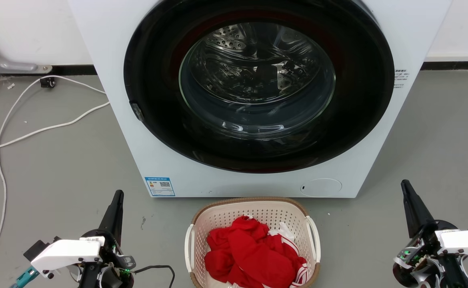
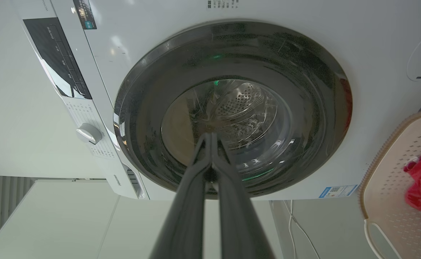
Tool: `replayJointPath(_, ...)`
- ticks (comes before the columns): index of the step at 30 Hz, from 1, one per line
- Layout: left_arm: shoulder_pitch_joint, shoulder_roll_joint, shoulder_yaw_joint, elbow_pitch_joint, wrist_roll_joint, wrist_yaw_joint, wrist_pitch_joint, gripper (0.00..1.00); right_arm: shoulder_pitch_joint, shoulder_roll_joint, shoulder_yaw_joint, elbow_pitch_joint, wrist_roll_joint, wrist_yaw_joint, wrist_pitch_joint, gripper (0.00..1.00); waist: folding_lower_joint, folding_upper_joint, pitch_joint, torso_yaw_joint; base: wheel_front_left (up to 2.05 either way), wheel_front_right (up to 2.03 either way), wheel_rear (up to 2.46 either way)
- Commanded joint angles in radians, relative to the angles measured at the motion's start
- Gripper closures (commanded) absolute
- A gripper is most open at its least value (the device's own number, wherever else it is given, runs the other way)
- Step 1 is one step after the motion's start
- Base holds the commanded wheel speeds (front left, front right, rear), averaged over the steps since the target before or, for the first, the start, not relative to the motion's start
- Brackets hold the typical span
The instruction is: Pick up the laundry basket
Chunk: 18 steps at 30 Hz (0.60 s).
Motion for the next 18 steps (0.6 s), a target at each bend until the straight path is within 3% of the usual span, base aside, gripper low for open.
replayJointPath(1,-0.008,-0.001,0.003,-0.001,0.000,-0.003,0.006,1.00,-0.012,0.003,-0.001,0.002,-0.003,0.000,0.004,1.00,0.0000,-0.0001,0.000,0.000,0.00,0.00,0.00)
replayJointPath(18,-0.008,-0.002,0.005,-0.001,0.002,-0.003,0.007,1.00,-0.013,0.005,-0.003,0.002,-0.007,0.000,0.005,1.00,0.0000,-0.0001,0.000,0.000,0.00,0.00,0.00)
